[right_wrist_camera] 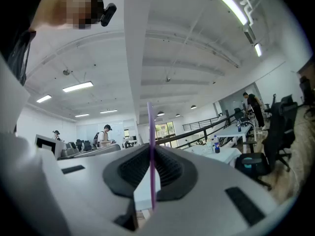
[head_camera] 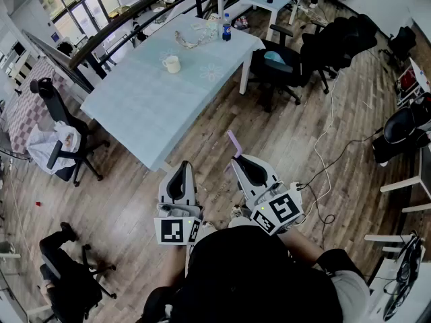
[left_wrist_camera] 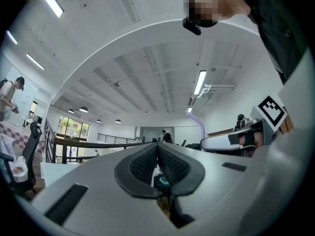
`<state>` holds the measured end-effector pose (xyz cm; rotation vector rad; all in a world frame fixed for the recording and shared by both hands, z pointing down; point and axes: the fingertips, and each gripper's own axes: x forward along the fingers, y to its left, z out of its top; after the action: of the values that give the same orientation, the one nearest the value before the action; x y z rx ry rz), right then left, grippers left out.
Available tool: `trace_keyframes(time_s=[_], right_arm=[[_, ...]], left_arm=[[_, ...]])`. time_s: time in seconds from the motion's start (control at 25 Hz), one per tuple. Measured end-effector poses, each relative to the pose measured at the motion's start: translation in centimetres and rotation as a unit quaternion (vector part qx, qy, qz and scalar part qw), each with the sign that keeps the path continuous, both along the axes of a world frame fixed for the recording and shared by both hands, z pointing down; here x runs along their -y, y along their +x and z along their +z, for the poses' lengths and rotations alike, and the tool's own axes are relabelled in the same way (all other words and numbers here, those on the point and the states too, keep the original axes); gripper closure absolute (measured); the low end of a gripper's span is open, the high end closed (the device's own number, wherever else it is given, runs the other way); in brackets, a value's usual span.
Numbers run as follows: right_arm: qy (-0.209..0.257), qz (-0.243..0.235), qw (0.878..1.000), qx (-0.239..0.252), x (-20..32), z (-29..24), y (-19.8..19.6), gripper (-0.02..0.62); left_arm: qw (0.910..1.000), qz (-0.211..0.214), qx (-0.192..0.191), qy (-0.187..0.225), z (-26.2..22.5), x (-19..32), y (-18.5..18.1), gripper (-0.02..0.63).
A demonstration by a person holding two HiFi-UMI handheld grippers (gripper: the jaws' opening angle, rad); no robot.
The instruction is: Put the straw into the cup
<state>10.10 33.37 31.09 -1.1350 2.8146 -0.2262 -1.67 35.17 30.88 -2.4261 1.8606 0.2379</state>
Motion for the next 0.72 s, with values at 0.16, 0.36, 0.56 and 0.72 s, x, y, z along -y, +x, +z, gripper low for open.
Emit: trace_keyframes(time_s=[0.16, 0.36, 0.56, 0.72], right_arm=[[-0.019, 0.000, 1.000, -0.003, -2.2, 0.2, -1.8, 0.557], [-0.017, 0.002, 1.000, -0.008, -4.7, 0.6, -4.2, 0.557], [-0.025, 0.015, 1.000, -0.012, -6.0, 1.4, -4.3, 0.557], [-0.025, 0.028, 0.999, -0.008, -6.6, 1.7, -3.6, 0.557]], left_arm=[[0.9999, 0.008, 0.004, 0.006, -0.4, -2.2, -1.0, 0.592], [0.9998, 0.003, -0.018, -0.006, 0.3, -4.3, -4.0, 0.592], [0.9997, 0.019, -0.012, -0.009, 0.7, -5.6, -4.0, 0.592], [0.9992, 0.040, -0.007, -0.008, 0.7, -5.7, -2.8, 0.592]])
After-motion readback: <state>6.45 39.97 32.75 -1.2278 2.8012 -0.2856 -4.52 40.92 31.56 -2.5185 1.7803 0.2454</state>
